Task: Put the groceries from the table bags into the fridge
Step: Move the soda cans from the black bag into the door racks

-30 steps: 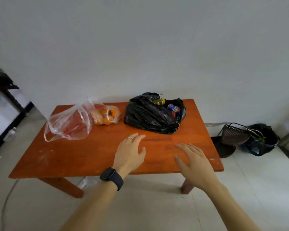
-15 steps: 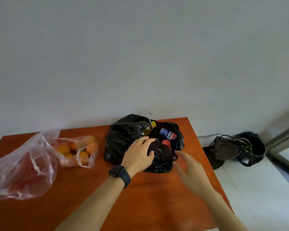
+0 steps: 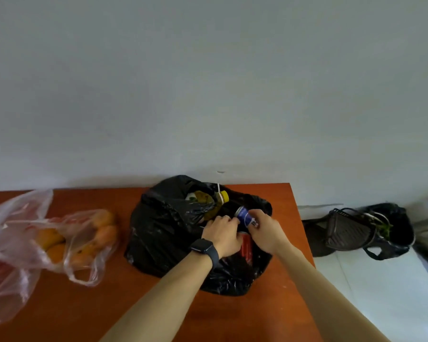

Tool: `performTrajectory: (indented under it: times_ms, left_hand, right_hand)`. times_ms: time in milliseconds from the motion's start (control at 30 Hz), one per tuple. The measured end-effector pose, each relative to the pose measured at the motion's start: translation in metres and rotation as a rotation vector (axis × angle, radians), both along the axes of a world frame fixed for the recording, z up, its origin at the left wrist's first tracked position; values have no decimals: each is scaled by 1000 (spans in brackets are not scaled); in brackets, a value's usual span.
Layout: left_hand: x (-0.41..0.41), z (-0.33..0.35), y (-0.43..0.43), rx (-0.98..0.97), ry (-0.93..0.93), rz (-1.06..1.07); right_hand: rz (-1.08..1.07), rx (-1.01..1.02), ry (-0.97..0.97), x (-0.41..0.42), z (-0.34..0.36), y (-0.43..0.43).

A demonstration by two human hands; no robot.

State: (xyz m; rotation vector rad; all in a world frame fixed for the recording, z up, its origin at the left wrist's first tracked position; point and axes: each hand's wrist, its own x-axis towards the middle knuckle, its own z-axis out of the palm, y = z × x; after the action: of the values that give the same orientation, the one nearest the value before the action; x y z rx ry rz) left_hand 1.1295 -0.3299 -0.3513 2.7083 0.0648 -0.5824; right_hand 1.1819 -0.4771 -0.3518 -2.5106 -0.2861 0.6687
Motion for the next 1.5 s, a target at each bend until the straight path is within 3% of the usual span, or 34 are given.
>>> performTrajectory:
  times_ms: [233,567,833,1133,1333,1500]
  left_hand:
    - [25,-42,-17,125,208,20]
    - [31,-60,-23,200,329,28]
    - [25,-60,-26,82,286,131]
    - [-9,-42,-22,2,71,126]
    - [-38,-20,-29,-33,-92,175]
    - [-48,-3,-25,-182,-172,286]
  right_hand:
    - [131,-237,67,40,-44,-16]
    - [58,-141,62,33,-79,-34]
    - [-41,46,95,30,-88,-45]
    - [-114,302,30,-15,-63,-62]
    - [-208,422,86,-51,-41,-74]
    - [-269,492,111,-76,-24,-83]
